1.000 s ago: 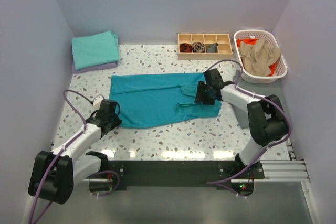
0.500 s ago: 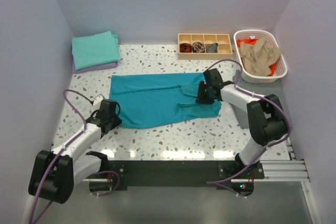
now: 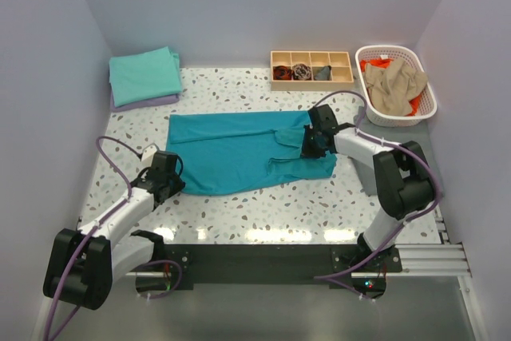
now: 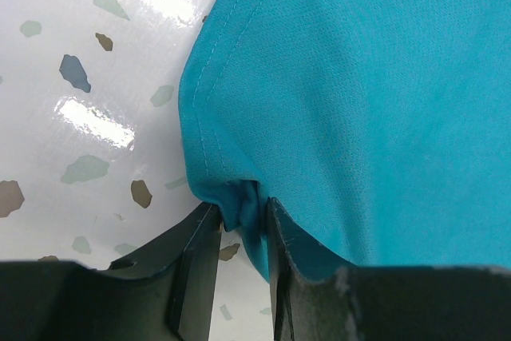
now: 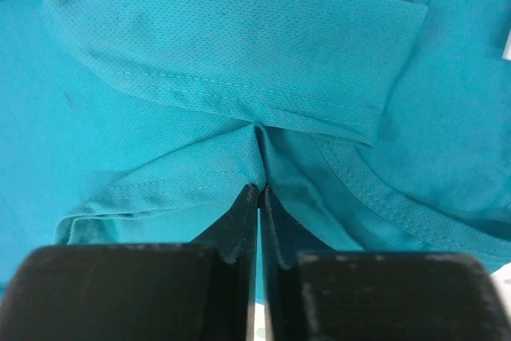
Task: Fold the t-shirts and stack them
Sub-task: Fold the tshirt
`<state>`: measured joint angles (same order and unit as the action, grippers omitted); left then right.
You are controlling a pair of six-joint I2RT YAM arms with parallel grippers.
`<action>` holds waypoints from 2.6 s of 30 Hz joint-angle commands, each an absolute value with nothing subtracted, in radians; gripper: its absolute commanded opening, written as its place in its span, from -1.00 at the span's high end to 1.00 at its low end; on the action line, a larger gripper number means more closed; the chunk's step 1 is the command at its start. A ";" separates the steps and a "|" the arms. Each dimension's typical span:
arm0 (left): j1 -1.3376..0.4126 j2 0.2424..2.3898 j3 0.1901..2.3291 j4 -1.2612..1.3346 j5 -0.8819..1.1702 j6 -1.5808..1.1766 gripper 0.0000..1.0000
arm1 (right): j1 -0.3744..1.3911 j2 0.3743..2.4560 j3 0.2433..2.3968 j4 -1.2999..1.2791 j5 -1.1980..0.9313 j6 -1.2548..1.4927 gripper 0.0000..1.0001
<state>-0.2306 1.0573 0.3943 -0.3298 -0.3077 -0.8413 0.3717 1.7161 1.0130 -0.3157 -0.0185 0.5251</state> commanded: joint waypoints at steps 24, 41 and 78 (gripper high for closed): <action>-0.235 1.032 0.460 -0.377 -0.328 -0.781 0.72 | 0.370 1.419 0.960 -0.415 0.156 0.462 1.00; -0.235 0.957 0.500 -0.446 -0.322 -0.755 1.00 | 0.368 1.100 0.844 -0.604 0.265 0.486 1.00; -0.175 1.486 0.847 -0.318 -0.360 -0.546 0.80 | 0.334 1.580 1.138 -0.454 0.359 0.379 1.00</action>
<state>-0.1898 1.4517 0.7910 -0.3634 -0.3294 -0.5804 0.3470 1.5539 1.0801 -0.4965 0.3069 0.3988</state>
